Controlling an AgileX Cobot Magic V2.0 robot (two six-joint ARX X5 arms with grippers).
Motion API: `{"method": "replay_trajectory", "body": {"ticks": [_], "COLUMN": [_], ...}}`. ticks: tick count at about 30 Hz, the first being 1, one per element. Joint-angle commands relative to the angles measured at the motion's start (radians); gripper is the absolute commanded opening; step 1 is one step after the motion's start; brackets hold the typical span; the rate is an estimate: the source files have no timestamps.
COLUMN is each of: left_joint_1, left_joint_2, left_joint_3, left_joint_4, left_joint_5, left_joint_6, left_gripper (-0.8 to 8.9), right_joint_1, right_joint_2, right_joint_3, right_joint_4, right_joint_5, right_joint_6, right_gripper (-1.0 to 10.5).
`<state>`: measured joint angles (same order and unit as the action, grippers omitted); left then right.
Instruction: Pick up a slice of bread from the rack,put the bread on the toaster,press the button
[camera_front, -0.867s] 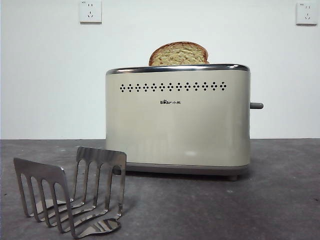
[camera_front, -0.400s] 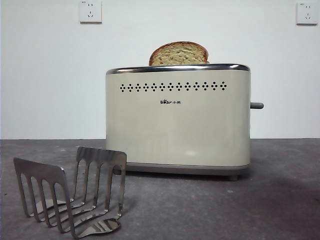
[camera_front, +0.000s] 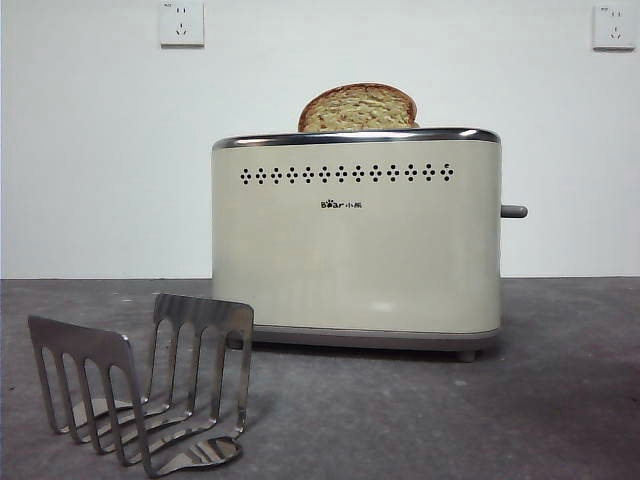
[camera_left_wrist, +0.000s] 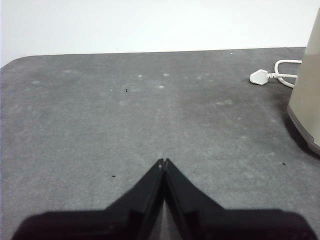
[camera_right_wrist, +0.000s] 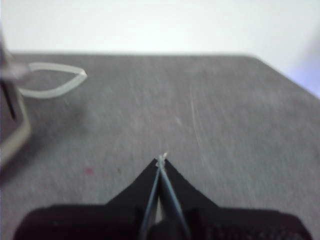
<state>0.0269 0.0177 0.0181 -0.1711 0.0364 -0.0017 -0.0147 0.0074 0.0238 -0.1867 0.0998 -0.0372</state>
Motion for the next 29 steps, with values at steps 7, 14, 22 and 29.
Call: {"method": "replay_trajectory", "body": {"ticks": [7, 14, 22, 29], "left_joint_1": [-0.001, -0.001, -0.001, -0.001], "left_joint_2": [0.025, 0.041, 0.043, 0.043], "left_joint_3": [-0.011, -0.011, -0.011, -0.011], "left_joint_4": [0.006, 0.006, 0.006, 0.006], "left_joint_5": [-0.003, -0.003, -0.003, -0.003], "left_joint_6": [-0.008, -0.008, -0.008, -0.008], "left_gripper": [-0.04, -0.03, -0.04, -0.03], "right_joint_1": [0.0, 0.0, 0.0, 0.0], "right_joint_2": [0.0, 0.001, 0.001, 0.001], "right_joint_3": [-0.01, -0.009, -0.009, -0.009], "right_joint_4": [0.006, 0.004, 0.004, 0.004], "right_joint_5": [0.005, 0.005, 0.005, 0.005], "right_joint_6": [0.009, 0.009, 0.009, 0.009], "right_gripper": [0.0, 0.0, 0.0, 0.0]}}
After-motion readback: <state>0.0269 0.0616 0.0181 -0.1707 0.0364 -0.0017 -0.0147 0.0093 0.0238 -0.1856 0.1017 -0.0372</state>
